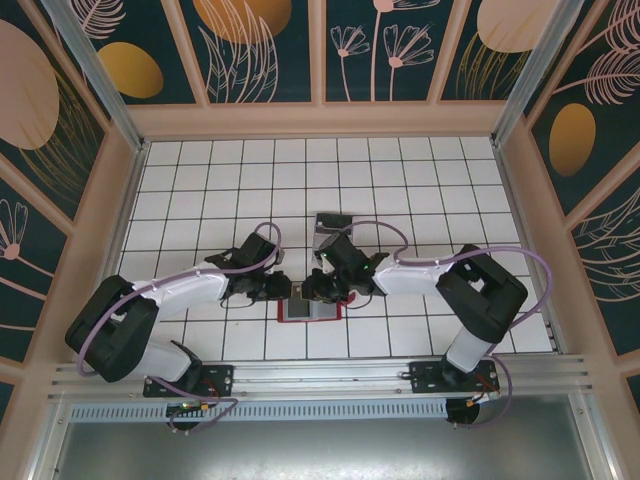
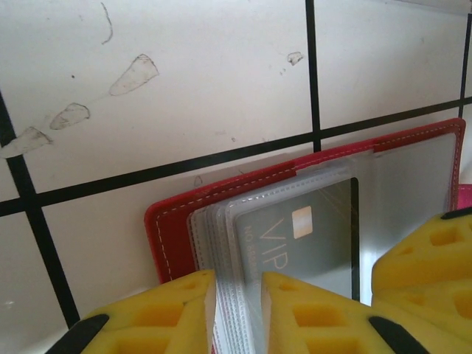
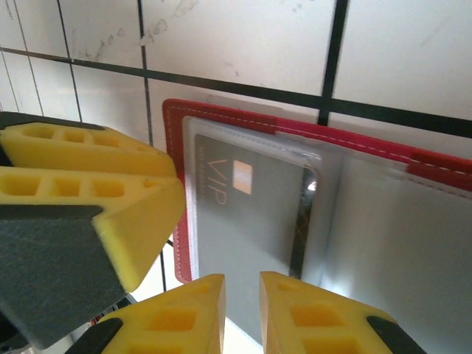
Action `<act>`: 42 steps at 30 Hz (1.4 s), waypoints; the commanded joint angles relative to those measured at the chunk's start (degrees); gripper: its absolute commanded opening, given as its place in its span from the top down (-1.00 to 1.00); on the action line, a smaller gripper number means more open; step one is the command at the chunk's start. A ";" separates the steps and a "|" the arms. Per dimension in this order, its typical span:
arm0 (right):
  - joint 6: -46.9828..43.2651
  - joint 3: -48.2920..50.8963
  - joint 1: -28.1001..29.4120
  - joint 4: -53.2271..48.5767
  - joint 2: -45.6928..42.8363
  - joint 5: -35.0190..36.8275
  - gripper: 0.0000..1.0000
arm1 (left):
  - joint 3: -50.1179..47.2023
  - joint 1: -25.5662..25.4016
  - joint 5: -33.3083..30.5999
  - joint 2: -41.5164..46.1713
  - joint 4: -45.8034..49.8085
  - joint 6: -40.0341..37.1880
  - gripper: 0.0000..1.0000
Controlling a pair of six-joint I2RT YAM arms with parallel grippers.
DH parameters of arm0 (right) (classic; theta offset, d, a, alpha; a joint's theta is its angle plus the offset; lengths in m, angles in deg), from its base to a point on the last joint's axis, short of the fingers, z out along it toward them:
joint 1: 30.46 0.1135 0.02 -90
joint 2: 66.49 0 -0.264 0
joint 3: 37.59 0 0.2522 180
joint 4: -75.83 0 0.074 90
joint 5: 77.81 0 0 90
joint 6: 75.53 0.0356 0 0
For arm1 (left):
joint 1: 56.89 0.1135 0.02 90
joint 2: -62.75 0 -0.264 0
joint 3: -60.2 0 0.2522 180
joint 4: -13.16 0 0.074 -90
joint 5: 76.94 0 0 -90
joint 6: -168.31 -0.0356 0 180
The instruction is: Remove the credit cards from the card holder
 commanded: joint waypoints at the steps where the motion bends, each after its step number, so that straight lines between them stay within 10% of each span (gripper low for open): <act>1: 0.75 1.54 -0.98 2.13 -0.51 -0.73 0.60 | 1.97 0.16 1.51 -0.59 1.98 -1.79 0.49; 42: 2.47 5.24 -2.37 10.80 1.80 -6.56 0.61 | 1.66 -0.07 1.24 -5.85 2.86 -2.58 0.56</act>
